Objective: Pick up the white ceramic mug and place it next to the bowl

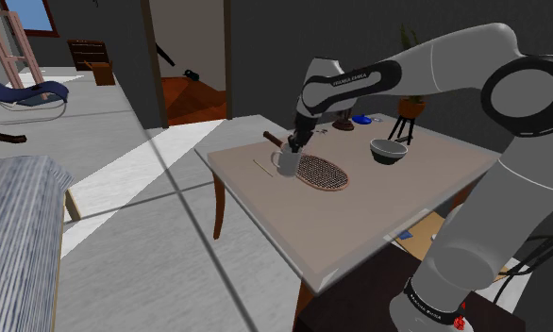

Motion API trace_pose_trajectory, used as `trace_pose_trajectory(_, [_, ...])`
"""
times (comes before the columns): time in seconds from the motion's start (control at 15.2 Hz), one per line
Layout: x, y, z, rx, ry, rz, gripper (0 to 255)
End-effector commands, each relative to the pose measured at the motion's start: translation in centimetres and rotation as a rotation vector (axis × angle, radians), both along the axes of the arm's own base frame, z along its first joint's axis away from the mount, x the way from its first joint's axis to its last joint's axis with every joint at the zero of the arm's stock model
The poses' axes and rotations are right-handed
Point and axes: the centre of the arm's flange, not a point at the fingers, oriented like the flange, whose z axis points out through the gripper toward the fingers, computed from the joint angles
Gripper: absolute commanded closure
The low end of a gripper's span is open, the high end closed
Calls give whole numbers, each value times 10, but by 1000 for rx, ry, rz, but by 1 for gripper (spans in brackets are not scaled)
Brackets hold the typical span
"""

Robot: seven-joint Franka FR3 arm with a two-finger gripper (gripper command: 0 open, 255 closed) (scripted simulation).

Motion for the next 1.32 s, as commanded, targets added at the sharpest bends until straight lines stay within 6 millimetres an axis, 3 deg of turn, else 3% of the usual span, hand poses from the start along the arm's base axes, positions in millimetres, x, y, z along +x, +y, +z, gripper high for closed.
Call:
trace_pose_trajectory(0.0, [1,0,11,0,0,0,255])
trace_pose_trajectory(0.53, [1,0,49,0,0,0,255])
trace_pose_trajectory(1.25, [-64,-130,49,0,0,0,255])
